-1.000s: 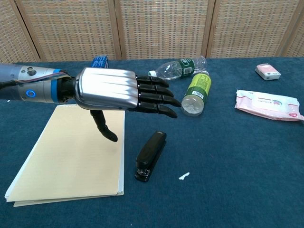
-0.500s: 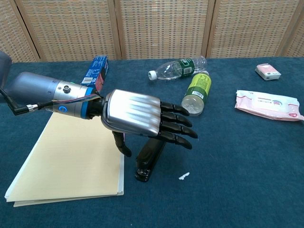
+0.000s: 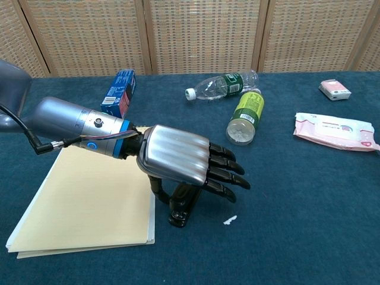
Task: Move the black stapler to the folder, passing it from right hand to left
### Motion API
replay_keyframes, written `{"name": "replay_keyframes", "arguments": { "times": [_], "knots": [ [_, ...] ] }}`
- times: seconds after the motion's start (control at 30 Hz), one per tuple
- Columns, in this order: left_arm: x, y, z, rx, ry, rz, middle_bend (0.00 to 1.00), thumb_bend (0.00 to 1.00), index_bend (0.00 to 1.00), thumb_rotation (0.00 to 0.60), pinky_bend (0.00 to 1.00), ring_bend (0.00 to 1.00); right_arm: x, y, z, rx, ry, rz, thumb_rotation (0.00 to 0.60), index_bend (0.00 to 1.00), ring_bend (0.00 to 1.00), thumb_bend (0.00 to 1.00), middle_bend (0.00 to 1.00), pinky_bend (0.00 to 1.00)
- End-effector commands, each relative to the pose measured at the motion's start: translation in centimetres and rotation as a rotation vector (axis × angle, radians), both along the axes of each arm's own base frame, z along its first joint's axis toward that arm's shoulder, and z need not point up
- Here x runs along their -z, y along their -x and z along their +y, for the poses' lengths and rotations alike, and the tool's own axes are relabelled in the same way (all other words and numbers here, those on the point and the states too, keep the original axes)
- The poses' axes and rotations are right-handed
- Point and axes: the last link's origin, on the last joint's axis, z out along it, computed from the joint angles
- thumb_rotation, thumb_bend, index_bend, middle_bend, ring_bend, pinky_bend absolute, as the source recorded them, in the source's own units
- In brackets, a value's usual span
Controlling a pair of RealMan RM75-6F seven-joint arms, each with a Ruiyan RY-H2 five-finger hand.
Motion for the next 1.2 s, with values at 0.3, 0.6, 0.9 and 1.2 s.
{"name": "replay_keyframes", "arguments": {
  "times": [0.3,0.6,0.9,1.2],
  "knots": [
    [0.9,0.2,-0.4,0.015,0.003,0.026,0.09,0.20,0.26,0.600,0.27,0.14,-0.1,0.1,0.0,0.004,-0.005,-0.007,0.600,0.00,0.00,0.00,0.00,0.00],
    [1.3,0.5,-0.6,0.027,-0.002,0.048,0.16,0.29,0.36,0.600,0.26,0.21,0.0,0.0,0.0,0.003,-0.014,-0.012,0.600,0.00,0.00,0.00,0.00,0.00],
    [1.4,0.7,-0.8,0.023,0.010,0.047,0.43,0.57,0.64,0.600,0.47,0.44,-0.2,-0.1,0.1,0.000,-0.011,-0.019,0.600,0.00,0.00,0.00,0.00,0.00],
    [-0.1,0.6,0.3,0.034,-0.024,0.035,0.50,0.77,0.74,0.600,0.53,0.50,-0.3,-0.2,0.2,-0.006,-0.012,-0.022,0.600,0.00,0.00,0.00,0.00,0.00]
  ]
}}
